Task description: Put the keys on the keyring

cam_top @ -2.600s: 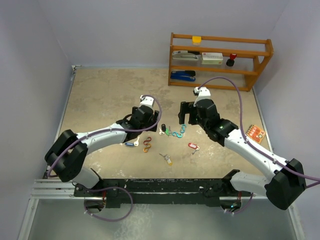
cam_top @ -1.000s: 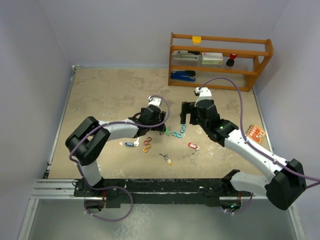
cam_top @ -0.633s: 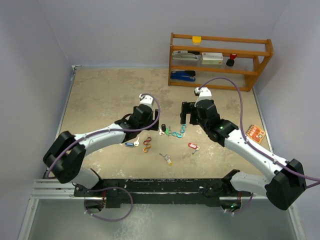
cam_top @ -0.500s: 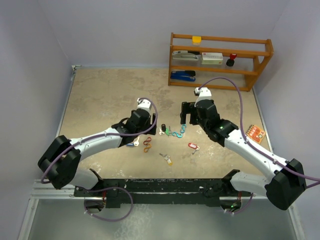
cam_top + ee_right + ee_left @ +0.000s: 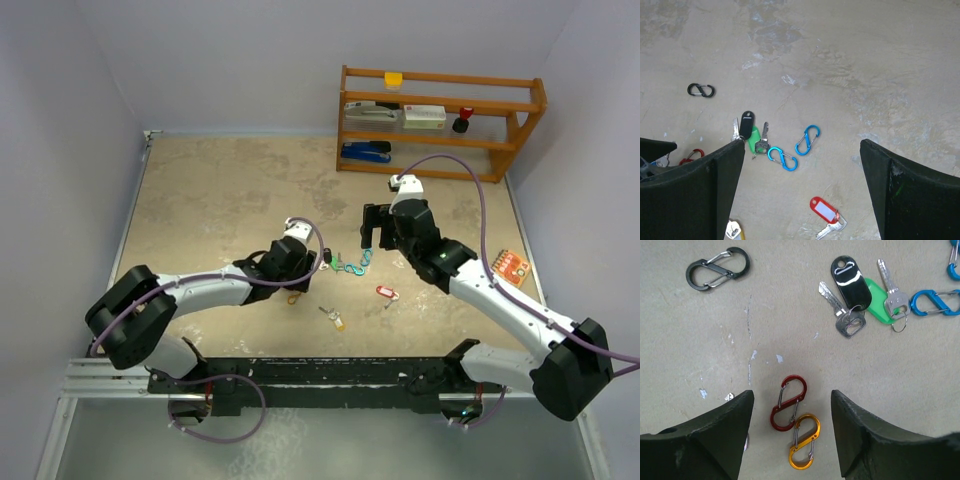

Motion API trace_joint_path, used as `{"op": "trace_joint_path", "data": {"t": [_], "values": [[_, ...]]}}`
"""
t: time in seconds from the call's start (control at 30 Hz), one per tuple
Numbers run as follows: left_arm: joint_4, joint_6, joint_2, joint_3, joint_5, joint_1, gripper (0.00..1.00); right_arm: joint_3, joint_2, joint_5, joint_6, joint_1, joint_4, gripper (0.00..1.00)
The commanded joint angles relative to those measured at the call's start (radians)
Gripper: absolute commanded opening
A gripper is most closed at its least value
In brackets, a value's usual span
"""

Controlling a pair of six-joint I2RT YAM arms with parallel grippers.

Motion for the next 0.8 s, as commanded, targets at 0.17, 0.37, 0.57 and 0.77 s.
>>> {"op": "trace_joint_path", "data": {"t": [0.17, 0.37, 0.57, 0.77], "values": [[0.024, 0.016, 0.04, 0.013, -0.037, -0.034, 0.57, 0.0, -0.033, 0.008, -0.009, 0.005, 0.006, 1.0], [0.018, 0.019, 0.044, 0.005, -0.057, -0.037, 0.55, 0.0, -0.036, 0.004, -0.009, 0.006, 0.005, 1.0], [0.018, 0.025, 0.069, 0.005, -0.066, -0.038, 0.49, 0.0, -0.037, 0.005, -0.008, 0.006, 0.005, 1.0], [0.017, 0.027, 0.077, 0.002, -0.073, -0.038, 0.48, -0.001, -0.038, 0.008, -0.009, 0.006, 0.003, 1.0]]}}
